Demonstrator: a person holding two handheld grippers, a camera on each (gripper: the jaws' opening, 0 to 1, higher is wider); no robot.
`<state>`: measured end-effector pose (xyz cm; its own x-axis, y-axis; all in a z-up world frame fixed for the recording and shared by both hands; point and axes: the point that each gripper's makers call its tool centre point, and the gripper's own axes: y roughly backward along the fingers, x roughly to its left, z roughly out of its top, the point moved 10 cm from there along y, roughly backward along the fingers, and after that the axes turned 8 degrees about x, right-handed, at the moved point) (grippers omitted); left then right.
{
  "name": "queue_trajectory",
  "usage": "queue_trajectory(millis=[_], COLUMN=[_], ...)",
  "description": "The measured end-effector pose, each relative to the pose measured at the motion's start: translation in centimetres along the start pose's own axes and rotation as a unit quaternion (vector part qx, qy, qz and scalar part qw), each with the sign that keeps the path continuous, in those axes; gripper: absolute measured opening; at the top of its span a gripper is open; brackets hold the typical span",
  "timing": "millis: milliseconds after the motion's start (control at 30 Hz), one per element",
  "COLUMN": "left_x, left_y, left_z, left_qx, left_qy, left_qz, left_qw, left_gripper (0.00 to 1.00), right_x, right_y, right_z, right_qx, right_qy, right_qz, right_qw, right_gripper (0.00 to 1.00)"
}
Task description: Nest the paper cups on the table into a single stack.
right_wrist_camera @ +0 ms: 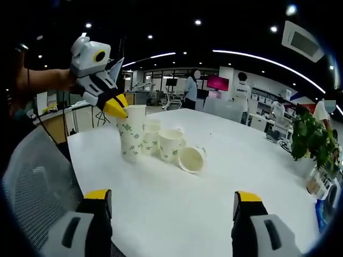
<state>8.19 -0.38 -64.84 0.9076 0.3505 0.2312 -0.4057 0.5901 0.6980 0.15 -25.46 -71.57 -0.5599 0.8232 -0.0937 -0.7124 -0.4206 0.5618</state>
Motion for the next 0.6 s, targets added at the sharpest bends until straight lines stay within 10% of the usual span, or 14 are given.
queue_trajectory(millis=[600], left_x=[-2.4], left_y=[-5.3], left_z=[-2.9], left_qx=[0.016], left_qy=[-0.036], left_qz=[-0.044], left_qw=[0.9983], left_gripper=[0.00], right_x=[0.1], right_y=[0.1], right_z=[0.0], right_qx=[0.003], right_qy=[0.001], right_qz=[0.000], right_qw=[1.0000], right_gripper=[0.95])
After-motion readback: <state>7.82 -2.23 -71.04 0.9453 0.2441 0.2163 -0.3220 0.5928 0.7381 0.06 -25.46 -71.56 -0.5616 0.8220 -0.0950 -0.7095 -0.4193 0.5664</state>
